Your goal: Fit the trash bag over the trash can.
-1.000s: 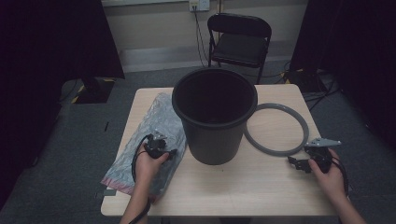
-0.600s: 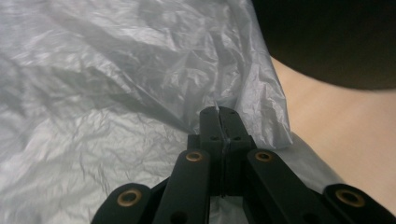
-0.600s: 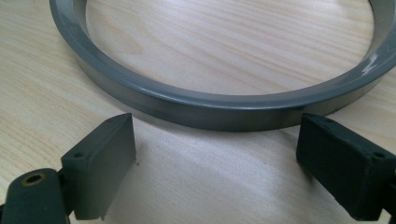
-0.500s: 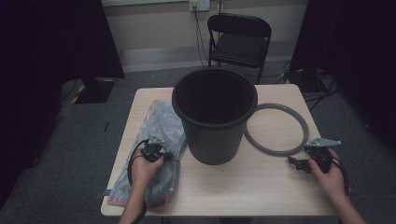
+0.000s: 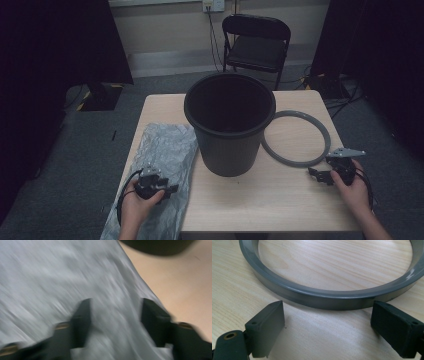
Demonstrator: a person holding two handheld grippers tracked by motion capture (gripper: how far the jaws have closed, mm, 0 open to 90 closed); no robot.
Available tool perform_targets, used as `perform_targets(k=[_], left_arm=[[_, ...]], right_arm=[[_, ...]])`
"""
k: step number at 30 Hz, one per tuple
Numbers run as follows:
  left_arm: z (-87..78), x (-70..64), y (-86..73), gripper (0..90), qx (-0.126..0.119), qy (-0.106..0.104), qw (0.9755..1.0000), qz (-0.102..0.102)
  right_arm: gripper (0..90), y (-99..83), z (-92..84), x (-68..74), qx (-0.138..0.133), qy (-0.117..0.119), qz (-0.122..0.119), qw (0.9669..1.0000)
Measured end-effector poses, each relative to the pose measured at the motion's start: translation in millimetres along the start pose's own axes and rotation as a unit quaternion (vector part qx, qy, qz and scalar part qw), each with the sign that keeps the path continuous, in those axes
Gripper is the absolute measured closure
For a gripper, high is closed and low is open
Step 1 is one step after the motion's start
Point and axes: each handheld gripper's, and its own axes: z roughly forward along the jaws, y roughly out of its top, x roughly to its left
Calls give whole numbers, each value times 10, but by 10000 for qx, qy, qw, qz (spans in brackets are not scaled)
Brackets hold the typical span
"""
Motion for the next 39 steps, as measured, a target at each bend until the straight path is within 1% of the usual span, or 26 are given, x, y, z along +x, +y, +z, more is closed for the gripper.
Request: perform_targets(k=[1,2,4,5,6,8,9,11,14,16,17,18,20,22,23,25,28,29,30,31,32,33,34,36,37,39], left_arm=[[31,54,91,313,-197,216,9996,64],[61,93,168,239,-282,319,9991,75],[145,172,330,231,-400,376,9985,28],[206,211,408,222,-426,398,9983,76],[271,249,477,210,-386,451,9982,91],[399,309,569,205,-291,488,9984,-17],[490,343,614,204,-203,454,9987,-105],[617,370,662,204,-3,516,9986,-116],[747,355,697,204,161,488,9985,-195],[816,328,690,197,363,513,9980,-98],[848,318,681,189,471,563,9973,10],[877,298,663,188,433,572,9974,26],[893,268,639,140,408,641,9969,195],[906,238,629,97,529,600,9963,299],[934,204,633,63,533,559,9969,180],[929,219,666,58,646,665,9953,296],[947,203,682,59,670,648,9955,150],[941,213,688,60,690,716,9948,212],[941,213,687,67,673,686,9952,158],[924,223,688,96,583,739,9954,195],[892,228,682,189,493,665,9963,234],[861,219,670,385,391,548,9974,240],[873,208,652,582,181,601,9979,139],[867,212,621,589,69,531,9984,199],[842,231,616,636,158,478,9979,412],[836,218,597,716,117,382,9983,423]], right_arm=[[112,0,0,0,0,2,1,10000],[112,0,0,0,0,4,1,10000],[112,0,0,0,0,3,0,10000],[112,0,0,0,0,3,0,10000],[112,0,0,-1,0,5,0,10000],[113,-1,0,-2,-1,15,-1,10000],[113,-1,-1,-3,-2,18,-2,10000],[113,-1,-1,-4,-2,26,-3,10000],[113,-2,-2,-5,-3,31,-8,10000],[113,-2,-2,-7,-3,37,-11,10000],[113,-3,-3,-7,-2,40,-11,10000],[113,-3,-3,-7,-2,41,-13,10000],[113,-3,-3,-8,-2,43,-14,10000],[113,-3,-3,-7,-2,42,-15,10000],[113,-3,-3,-7,-2,42,-15,10000],[113,-3,-3,-7,-2,42,-15,10000],[113,-4,-5,-7,-3,44,-18,10000],[113,-5,-6,-8,-1,49,-25,10000],[113,-6,-6,-8,-1,48,-24,10000],[113,-6,-7,-8,-2,49,-26,10000],[113,-6,-7,-8,-2,48,-26,10000],[113,-6,-7,-8,-1,49,-25,10000],[113,-6,-7,-8,-2,49,-28,10000],[113,-6,-7,-8,-2,49,-25,10000],[113,-6,-7,-8,-1,49,-25,10000],[113,-6,-7,-8,-2,49,-25,10000]])
